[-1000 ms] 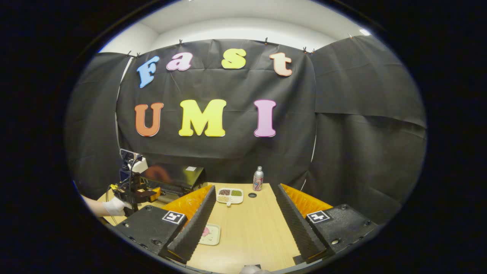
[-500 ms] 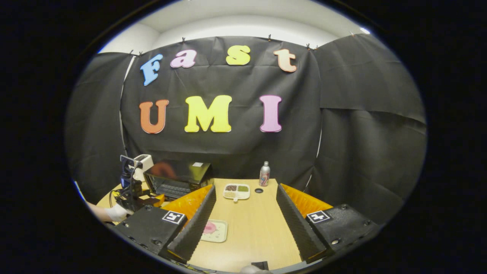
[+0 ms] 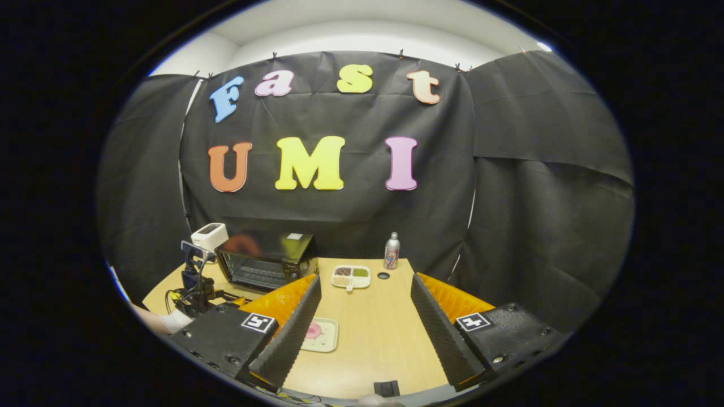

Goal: Open the electric oven with the left hand, put the food in, and close the electric oven.

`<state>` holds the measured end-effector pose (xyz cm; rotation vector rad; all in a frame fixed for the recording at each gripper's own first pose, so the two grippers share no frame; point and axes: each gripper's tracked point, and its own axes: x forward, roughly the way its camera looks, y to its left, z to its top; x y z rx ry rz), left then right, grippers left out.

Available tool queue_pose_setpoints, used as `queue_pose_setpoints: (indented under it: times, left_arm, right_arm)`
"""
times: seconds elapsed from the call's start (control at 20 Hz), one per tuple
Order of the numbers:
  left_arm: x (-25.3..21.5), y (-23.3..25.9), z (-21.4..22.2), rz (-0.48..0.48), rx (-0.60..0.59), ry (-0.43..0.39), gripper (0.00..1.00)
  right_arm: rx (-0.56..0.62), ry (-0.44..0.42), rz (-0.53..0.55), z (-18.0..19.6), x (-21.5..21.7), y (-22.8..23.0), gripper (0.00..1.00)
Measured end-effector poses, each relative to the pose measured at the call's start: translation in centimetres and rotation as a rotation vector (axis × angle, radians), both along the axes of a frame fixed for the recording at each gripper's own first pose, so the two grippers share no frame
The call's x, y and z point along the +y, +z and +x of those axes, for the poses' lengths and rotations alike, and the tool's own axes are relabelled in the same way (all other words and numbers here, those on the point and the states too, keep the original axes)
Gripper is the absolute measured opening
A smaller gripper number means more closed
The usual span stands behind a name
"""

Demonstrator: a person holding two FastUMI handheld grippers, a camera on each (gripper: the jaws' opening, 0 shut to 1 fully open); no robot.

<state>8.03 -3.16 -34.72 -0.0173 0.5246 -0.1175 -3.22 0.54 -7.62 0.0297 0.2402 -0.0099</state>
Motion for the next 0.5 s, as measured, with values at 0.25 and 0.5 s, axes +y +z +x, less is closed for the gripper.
queue_pose_setpoints:
  times: [0.25, 0.5]
  left_arm:
    - [-0.1, -2.9, -1.6, 0.008, 0.067, -0.004, 0.97]
    - [0.4, -5.7, -2.5, 0.0, 0.127, 0.001, 0.97]
  right_arm:
    - [0.019, -0.018, -0.009, -0.8, -0.3, -0.7, 0.98]
    - [0.042, -0.032, -0.022, -1.6, -0.5, -1.7, 0.97]
